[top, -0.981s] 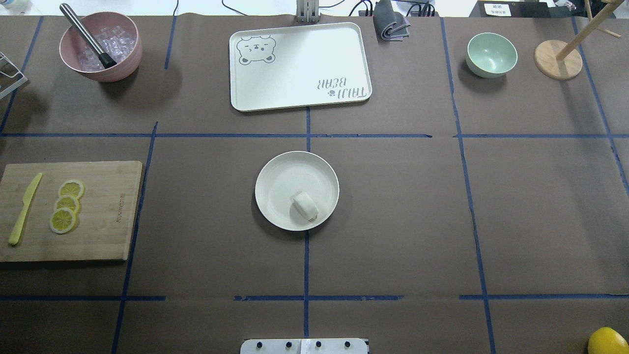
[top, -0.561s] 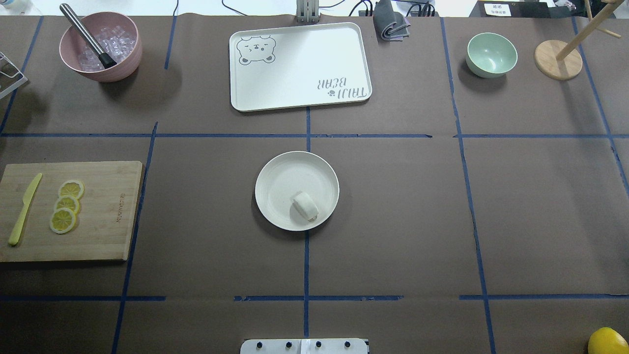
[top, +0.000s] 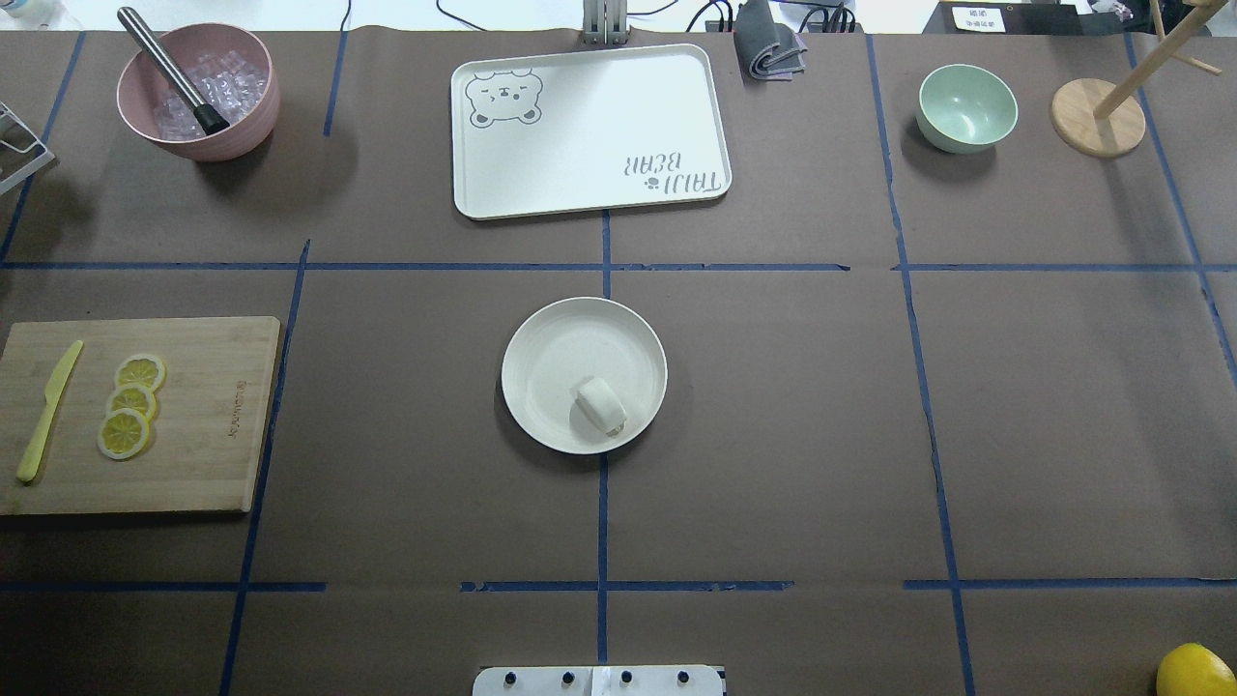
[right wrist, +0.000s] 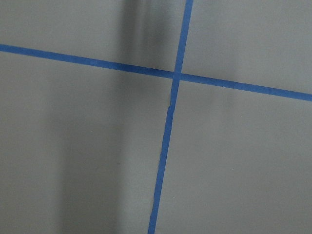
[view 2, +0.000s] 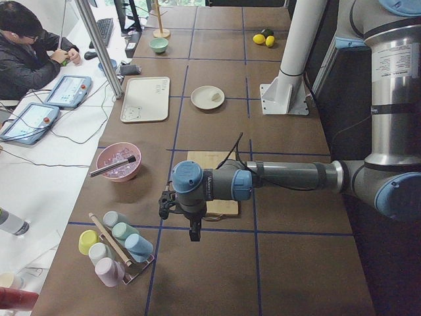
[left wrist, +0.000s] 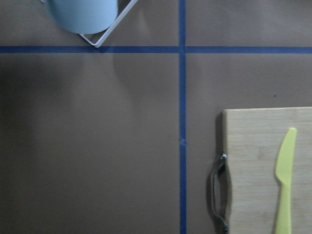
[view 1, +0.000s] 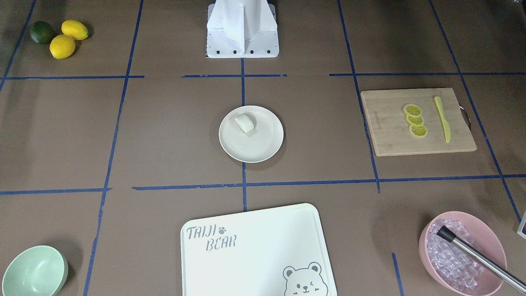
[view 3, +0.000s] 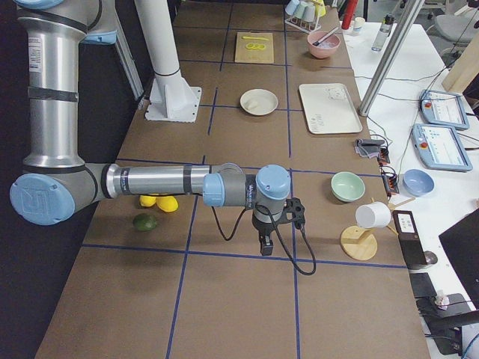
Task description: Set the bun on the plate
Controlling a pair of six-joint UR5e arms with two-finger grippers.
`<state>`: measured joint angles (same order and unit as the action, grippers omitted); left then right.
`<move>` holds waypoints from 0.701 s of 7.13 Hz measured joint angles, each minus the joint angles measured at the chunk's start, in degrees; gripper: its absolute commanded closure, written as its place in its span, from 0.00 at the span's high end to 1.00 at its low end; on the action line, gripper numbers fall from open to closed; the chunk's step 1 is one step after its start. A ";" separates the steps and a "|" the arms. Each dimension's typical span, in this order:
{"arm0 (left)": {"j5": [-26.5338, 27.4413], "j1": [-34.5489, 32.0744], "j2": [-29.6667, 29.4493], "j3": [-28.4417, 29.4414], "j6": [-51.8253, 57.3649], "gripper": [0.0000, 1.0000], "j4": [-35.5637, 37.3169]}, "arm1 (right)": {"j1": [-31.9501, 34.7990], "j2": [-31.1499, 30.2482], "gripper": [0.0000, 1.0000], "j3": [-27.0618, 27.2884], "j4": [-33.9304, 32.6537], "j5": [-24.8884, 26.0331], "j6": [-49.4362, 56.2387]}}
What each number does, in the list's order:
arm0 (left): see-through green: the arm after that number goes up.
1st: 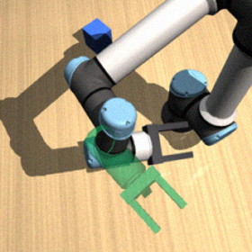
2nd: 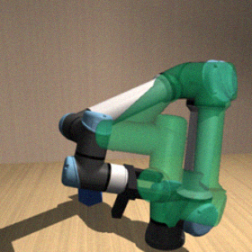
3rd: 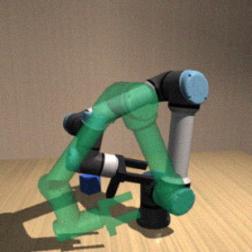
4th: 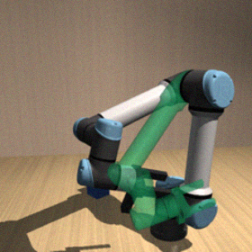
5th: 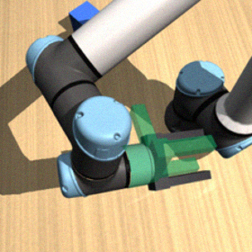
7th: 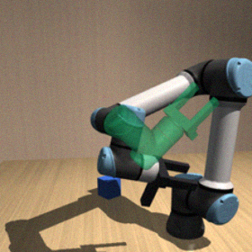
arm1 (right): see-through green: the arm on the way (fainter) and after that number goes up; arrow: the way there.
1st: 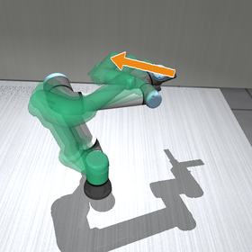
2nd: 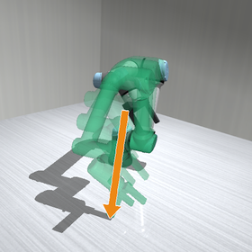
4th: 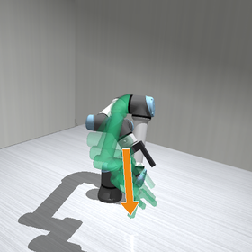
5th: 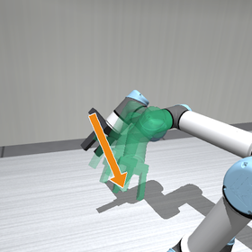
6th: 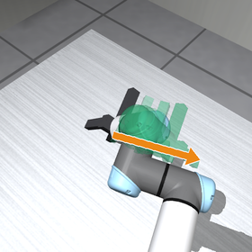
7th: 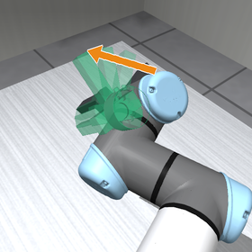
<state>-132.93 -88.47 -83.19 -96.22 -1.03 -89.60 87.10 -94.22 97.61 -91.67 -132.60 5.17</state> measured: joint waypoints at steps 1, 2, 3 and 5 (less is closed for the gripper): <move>0.50 0.06 -0.01 0.24 -0.02 1.00 -0.03 | 0.00 0.00 1.00 0.02 0.00 -0.02 -0.02; 0.68 0.10 0.04 0.49 -0.02 1.00 0.04 | 0.00 0.00 1.00 0.02 0.00 -0.05 -0.03; 0.77 0.10 0.25 0.82 -0.03 1.00 0.10 | 0.00 0.00 1.00 0.07 0.00 -0.09 -0.05; 0.82 0.12 0.81 1.36 0.03 1.00 -0.08 | 0.00 0.00 1.00 0.12 0.00 -0.11 -0.07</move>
<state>-132.11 -88.35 -82.38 -94.86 -1.00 -89.68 87.10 -94.22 97.73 -91.67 -132.71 5.10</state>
